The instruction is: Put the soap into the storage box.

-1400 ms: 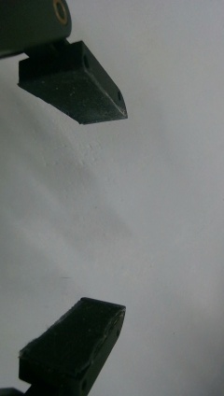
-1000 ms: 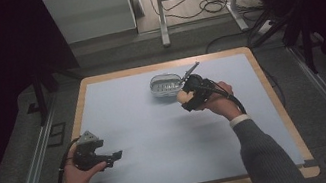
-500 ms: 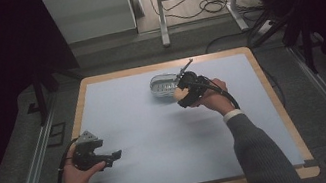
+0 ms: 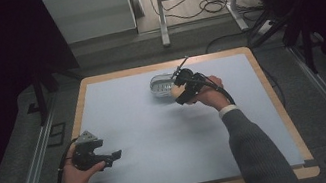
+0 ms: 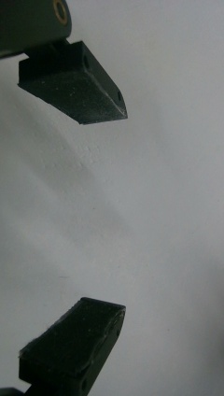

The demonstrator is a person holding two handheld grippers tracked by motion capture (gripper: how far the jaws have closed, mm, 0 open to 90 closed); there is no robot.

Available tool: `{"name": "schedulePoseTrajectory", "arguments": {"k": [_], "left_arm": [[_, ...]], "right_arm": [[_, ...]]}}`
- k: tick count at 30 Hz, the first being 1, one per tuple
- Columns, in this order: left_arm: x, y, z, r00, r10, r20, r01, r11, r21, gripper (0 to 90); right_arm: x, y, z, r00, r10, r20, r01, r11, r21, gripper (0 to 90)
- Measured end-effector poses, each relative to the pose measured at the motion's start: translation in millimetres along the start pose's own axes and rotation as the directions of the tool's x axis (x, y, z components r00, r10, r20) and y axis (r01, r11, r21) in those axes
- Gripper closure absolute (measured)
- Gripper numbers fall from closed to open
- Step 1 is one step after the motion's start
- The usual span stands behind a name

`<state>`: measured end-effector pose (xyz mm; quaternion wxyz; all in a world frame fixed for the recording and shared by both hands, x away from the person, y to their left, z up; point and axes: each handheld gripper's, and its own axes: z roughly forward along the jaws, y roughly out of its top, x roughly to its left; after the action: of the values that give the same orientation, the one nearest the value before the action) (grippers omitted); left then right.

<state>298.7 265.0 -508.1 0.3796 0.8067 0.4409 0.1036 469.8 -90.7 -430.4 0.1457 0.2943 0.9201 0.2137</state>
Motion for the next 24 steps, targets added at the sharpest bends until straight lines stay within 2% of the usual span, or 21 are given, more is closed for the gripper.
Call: {"name": "schedulePoseTrajectory", "arguments": {"k": [3,24], "left_arm": [[0.3,0.1,-1.5,0.9999,-0.011,0.007,0.011,0.9998,-0.015,7.5],[2.5,0.3,-1.6,0.9999,-0.011,0.011,0.011,0.9998,-0.015,7.5]], "right_arm": [[-1.8,3.4,2.5,1.0000,-0.005,-0.003,0.005,1.000,0.000,32.6],[-8.4,24.1,18.3,0.9998,-0.020,-0.005,0.020,1.000,-0.002,32.7]]}}
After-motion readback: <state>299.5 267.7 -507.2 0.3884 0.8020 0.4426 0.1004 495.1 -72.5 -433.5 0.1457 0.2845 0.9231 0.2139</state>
